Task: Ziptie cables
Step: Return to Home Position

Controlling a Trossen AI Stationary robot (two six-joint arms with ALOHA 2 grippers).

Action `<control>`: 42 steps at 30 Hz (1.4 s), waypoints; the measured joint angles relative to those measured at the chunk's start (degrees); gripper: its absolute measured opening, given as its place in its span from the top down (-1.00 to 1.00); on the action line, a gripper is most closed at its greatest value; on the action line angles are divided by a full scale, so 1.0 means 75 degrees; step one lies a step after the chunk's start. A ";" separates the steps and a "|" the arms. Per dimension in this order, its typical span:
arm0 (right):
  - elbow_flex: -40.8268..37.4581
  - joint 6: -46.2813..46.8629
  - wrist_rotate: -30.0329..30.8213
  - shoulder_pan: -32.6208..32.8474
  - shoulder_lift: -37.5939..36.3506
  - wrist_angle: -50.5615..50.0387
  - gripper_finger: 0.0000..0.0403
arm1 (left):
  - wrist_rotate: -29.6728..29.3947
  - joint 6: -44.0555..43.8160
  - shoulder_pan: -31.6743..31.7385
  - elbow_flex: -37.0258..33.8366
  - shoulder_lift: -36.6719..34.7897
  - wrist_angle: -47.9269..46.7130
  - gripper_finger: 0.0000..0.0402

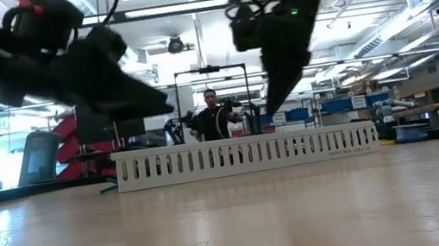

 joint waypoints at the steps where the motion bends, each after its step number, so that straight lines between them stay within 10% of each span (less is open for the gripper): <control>1: -0.0215 0.0098 0.0033 0.0027 -0.0170 0.0073 1.00 | 0.0216 -0.0006 -0.0007 0.0128 0.0000 -0.0043 -0.56; 9: -0.2346 0.1129 0.0127 0.0086 -0.1417 0.1728 1.00 | 0.0796 -0.0008 -0.0243 0.1249 0.0000 -0.1954 -0.19; 21: -0.3607 0.1602 -0.0123 0.0163 -0.1395 0.3862 1.00 | 0.0517 -0.0942 -0.0412 0.1485 0.0020 -0.2446 0.95; 32: -0.3607 0.0756 0.0362 0.0675 -0.1884 0.4138 1.00 | -0.0586 -0.0411 -0.1109 0.1460 -0.0239 -0.2516 0.99; 42: -0.5624 0.0520 -0.0007 0.0211 -0.4590 0.5495 1.00 | -0.1219 -0.0032 -0.1055 -0.0782 -0.2946 -0.1548 0.99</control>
